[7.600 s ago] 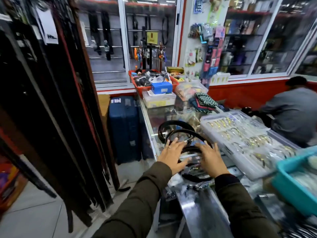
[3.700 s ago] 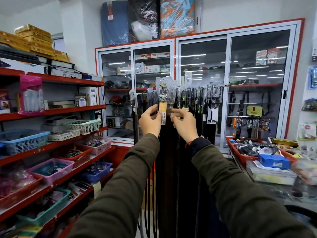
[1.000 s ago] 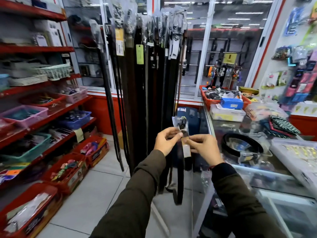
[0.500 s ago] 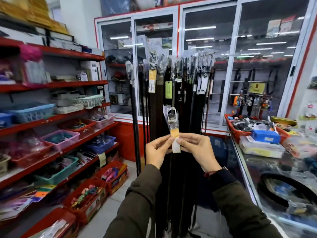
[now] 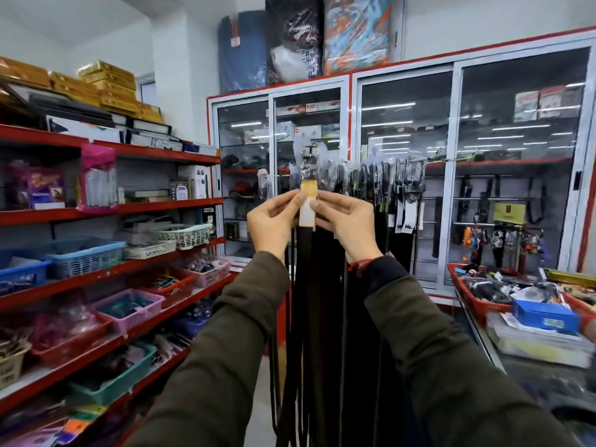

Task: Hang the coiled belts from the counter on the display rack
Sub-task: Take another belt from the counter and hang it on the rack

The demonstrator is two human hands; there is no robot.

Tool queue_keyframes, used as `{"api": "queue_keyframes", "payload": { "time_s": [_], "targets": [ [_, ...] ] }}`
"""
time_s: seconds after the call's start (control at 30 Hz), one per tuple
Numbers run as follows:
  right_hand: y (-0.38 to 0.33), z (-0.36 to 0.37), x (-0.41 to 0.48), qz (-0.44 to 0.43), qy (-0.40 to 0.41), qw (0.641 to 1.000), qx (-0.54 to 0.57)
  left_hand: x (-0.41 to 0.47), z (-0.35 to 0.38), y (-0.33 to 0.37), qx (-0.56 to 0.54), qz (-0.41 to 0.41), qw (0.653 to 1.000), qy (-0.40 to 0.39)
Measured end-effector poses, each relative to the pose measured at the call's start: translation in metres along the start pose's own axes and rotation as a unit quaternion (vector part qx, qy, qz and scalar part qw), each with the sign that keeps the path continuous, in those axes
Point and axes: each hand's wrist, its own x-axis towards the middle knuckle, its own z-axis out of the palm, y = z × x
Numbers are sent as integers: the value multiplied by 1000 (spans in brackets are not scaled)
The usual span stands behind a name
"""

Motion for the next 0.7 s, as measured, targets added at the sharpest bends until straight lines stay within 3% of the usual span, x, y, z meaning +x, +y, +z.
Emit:
{"api": "queue_keyframes", "payload": {
  "time_s": [0.47, 0.7],
  "targets": [
    [10, -2, 28, 78, 10, 997, -7, 25, 1, -17, -15, -65, 998, -6],
    [25, -8, 30, 42, 29, 995, -84, 29, 2, -34, 38, -38, 998, -11]
  ]
}}
